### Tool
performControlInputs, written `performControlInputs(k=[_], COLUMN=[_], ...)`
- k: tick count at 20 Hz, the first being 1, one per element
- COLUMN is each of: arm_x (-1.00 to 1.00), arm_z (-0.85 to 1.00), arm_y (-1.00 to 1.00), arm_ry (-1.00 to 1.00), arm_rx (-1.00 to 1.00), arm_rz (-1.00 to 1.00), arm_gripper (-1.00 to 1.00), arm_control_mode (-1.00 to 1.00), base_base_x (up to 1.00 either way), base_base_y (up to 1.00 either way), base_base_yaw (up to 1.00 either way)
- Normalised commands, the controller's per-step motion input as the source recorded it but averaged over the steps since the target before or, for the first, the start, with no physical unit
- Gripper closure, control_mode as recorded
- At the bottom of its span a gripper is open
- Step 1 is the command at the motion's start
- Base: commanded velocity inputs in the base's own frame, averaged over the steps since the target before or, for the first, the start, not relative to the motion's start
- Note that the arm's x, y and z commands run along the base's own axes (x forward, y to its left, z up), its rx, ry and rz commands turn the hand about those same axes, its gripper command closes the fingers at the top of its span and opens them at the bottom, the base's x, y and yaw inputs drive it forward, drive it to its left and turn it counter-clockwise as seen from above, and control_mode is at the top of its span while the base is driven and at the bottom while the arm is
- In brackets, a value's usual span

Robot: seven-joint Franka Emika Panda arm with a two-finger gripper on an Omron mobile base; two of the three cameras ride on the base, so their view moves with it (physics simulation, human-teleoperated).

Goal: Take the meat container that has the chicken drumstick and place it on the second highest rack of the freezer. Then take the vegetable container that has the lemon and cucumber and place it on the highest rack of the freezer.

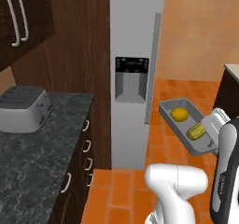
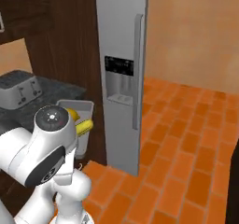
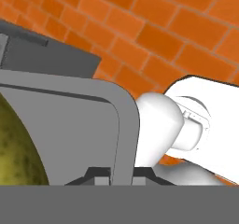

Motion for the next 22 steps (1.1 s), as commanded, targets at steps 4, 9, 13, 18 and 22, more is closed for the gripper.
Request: performControlInputs(k=[4,9,13,18,22], arm_x=[0.0,0.0,0.0,0.0,0.0], arm_z=[0.0,0.0,0.0,0.0,0.0], arm_y=[0.0,0.0,0.0,0.0,0.0], arm_ry=[0.0,0.0,0.0,0.0,0.0], arm_rx=[0.0,0.0,0.0,0.0,0.0], arm_rz=[0.0,0.0,0.0,0.0,0.0], arm_gripper=[1.0,1.0,1.0,1.0,1.0], arm_control_mode=[1.0,1.0,1.0,1.0,1.0], base_base_x=[0.0,0.44,1.0,1.0,1.0], base_base_y=[-0.22,-0.55,-0.46,-0.31,-0.1], base_base_yaw=[-0.82,-0.63,-0.33,0.02,0.13])
